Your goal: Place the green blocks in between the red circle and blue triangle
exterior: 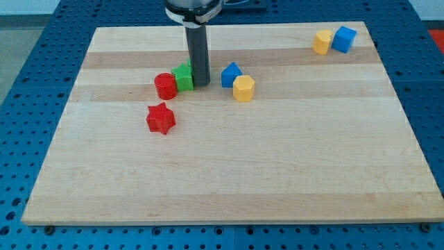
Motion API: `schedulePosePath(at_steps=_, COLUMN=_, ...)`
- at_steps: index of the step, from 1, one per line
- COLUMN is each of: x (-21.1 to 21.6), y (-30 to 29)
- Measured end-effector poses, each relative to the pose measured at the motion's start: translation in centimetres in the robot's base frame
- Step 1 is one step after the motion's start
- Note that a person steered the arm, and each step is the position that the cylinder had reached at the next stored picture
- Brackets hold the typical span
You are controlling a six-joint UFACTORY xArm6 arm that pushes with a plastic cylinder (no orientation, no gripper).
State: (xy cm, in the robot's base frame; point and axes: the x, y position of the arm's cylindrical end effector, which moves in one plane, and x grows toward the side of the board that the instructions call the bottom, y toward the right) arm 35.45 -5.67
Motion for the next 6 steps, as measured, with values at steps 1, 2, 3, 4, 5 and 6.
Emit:
schedulePosePath(at_steps=1, x=-2.2, y=0.0)
schedulePosePath(at_steps=2, x=-4.7, y=0.0)
schedulePosePath(at_steps=3, x=-6.1, y=0.0)
schedulePosePath(at_steps=4, x=-6.1, y=0.0)
schedulePosePath(at_steps=5, x=-6.0, y=0.1)
schedulePosePath(at_steps=6, x=-6.0, y=1.2)
